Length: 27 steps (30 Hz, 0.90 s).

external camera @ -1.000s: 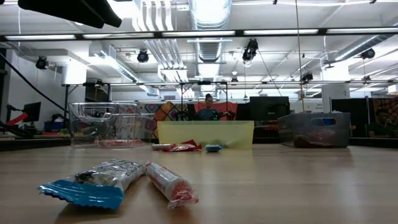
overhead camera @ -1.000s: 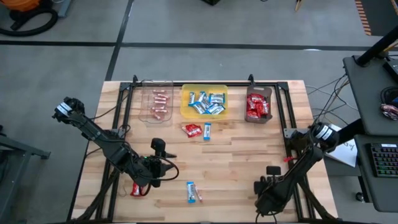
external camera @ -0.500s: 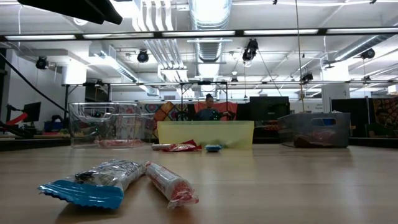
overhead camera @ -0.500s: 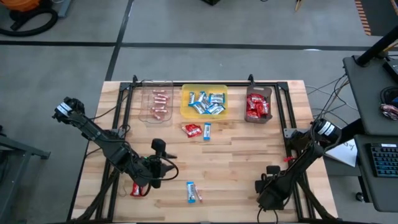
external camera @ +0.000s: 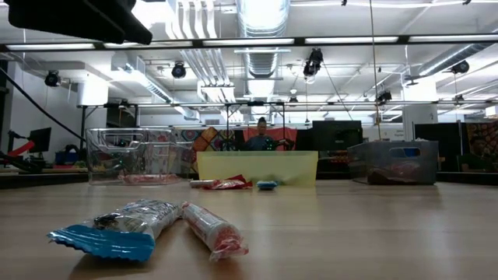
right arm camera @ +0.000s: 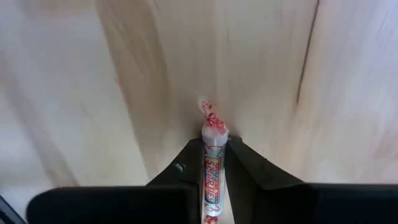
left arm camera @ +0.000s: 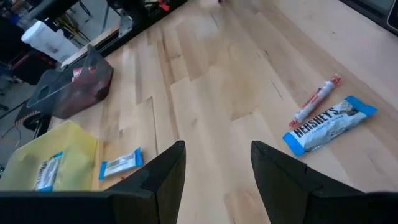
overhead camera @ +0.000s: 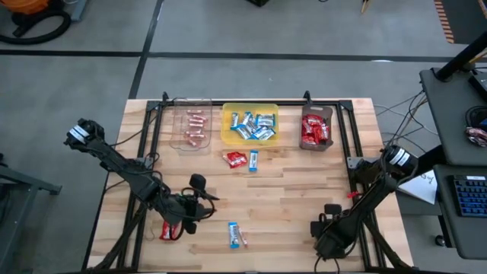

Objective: Sort candy
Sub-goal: Put the orange candy into the transparent bin

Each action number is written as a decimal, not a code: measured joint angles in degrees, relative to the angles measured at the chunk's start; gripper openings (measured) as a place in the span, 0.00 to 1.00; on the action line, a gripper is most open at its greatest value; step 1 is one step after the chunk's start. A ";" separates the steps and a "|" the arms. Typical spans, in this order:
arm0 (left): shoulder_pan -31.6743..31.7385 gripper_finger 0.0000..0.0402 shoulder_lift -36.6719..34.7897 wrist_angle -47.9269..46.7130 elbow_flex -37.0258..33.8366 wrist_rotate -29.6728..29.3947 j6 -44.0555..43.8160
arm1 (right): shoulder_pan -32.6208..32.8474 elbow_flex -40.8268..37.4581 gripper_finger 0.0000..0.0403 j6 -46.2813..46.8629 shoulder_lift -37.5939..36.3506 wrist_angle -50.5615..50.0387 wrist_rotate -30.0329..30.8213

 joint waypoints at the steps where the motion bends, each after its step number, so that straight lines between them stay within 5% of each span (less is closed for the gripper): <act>1: 0.05 0.41 -0.09 1.22 -0.71 0.03 0.03 | -0.01 0.41 0.08 0.88 -0.35 0.64 1.34; 9: 0.94 0.41 -0.76 14.54 -5.66 5.06 1.06 | -2.72 4.90 0.08 3.66 -4.82 8.66 19.75; 14: 2.54 0.41 -0.14 28.48 -9.05 8.89 2.65 | -6.51 4.98 0.08 -4.64 -7.08 21.81 29.43; 20: 2.71 0.41 -0.04 41.34 -12.85 9.07 2.24 | -12.12 4.45 0.08 -21.85 -6.94 37.77 34.28; 27: 2.76 0.41 -0.04 45.82 -14.08 10.09 0.78 | -19.11 4.32 0.08 -44.27 -5.65 57.54 33.82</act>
